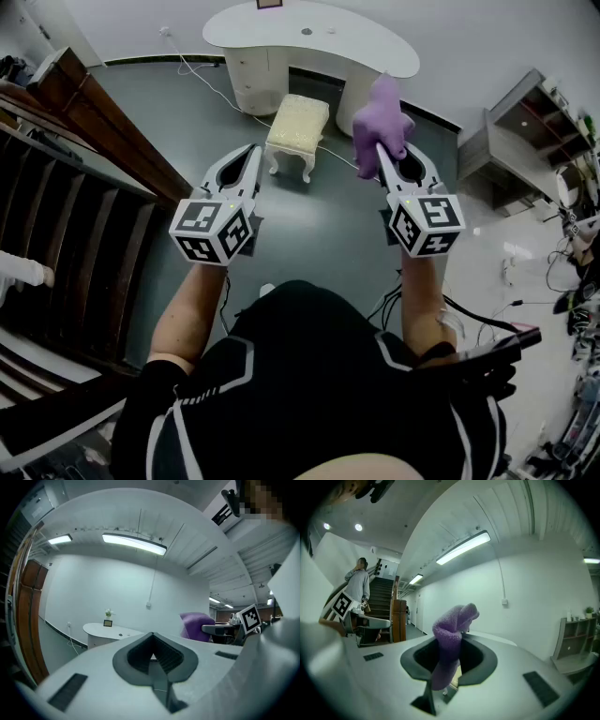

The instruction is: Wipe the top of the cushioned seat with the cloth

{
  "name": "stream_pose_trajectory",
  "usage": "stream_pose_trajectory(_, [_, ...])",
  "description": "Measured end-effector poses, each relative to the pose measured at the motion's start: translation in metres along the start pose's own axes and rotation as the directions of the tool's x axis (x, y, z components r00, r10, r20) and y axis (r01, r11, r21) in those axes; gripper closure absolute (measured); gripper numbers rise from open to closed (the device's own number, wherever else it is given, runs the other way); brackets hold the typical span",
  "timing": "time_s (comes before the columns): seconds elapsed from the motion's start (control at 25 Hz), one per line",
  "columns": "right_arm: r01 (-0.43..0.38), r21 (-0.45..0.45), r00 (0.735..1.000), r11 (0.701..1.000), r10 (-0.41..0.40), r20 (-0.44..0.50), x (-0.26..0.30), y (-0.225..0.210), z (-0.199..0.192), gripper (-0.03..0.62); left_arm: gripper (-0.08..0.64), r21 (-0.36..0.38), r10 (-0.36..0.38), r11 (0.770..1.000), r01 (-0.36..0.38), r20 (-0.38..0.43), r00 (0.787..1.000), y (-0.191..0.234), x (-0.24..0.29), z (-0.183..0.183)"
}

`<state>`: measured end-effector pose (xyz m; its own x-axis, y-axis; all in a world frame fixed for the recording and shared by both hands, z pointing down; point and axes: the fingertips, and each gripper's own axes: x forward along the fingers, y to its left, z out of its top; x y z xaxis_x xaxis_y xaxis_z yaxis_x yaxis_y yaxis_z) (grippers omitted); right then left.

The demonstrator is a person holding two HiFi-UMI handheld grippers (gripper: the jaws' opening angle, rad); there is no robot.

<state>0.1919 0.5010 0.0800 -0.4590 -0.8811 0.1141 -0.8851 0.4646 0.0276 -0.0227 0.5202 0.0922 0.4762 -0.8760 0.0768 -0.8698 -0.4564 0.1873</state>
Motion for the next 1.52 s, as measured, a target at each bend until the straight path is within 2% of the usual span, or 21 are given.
stream_pose_trajectory(0.24, [0.014,-0.004,1.000,1.000,-0.014,-0.004,0.006,0.000,0.001,0.500,0.557,0.055,0.005,0.998,-0.004,-0.016,1.000,0.006,0.001,0.002])
stream_pose_trajectory(0.36, [0.018,-0.004,1.000,1.000,-0.018,-0.010,0.008,0.004,0.000,0.500,0.557,0.059,0.009,0.998,-0.007,-0.030,1.000,0.010,0.001,0.001])
stream_pose_trajectory(0.6, [0.033,0.042,0.999,0.999,-0.034,0.025,0.011,0.004,0.005,0.494,0.557,0.086,-0.004,0.996,0.006,-0.016,1.000,0.018,0.000,0.003])
stream_pose_trajectory(0.8, [0.033,0.061,0.999,0.998,-0.034,0.019,0.021,0.015,0.004,0.491,0.557,0.073,-0.039,0.997,0.039,0.001,0.999,0.027,-0.002,0.005])
stream_pose_trajectory(0.96, [0.019,0.039,0.999,0.999,-0.020,0.025,0.032,0.030,0.006,0.491,0.557,0.068,-0.009,0.998,0.009,0.001,1.000,0.046,-0.004,0.005])
stream_pose_trajectory(1.04, [0.022,0.036,0.999,0.999,-0.023,0.027,0.037,0.036,0.008,0.491,0.557,0.088,-0.015,0.996,0.015,-0.001,1.000,0.052,-0.004,0.008])
stream_pose_trajectory(1.16, [0.037,0.032,0.999,0.999,-0.038,0.029,0.043,0.044,0.011,0.491,0.557,0.133,-0.005,0.991,-0.001,0.045,0.999,0.062,-0.009,0.017])
stream_pose_trajectory(1.24, [0.046,0.035,0.999,0.998,-0.047,0.026,0.048,0.050,0.010,0.491,0.557,0.112,-0.019,0.994,0.013,0.052,0.998,0.070,-0.011,0.018])
stream_pose_trajectory(1.52, [0.045,0.045,0.999,0.998,-0.045,0.003,0.069,0.058,0.000,0.491,0.557,0.066,-0.044,0.997,0.044,-0.002,0.999,0.092,-0.001,-0.002])
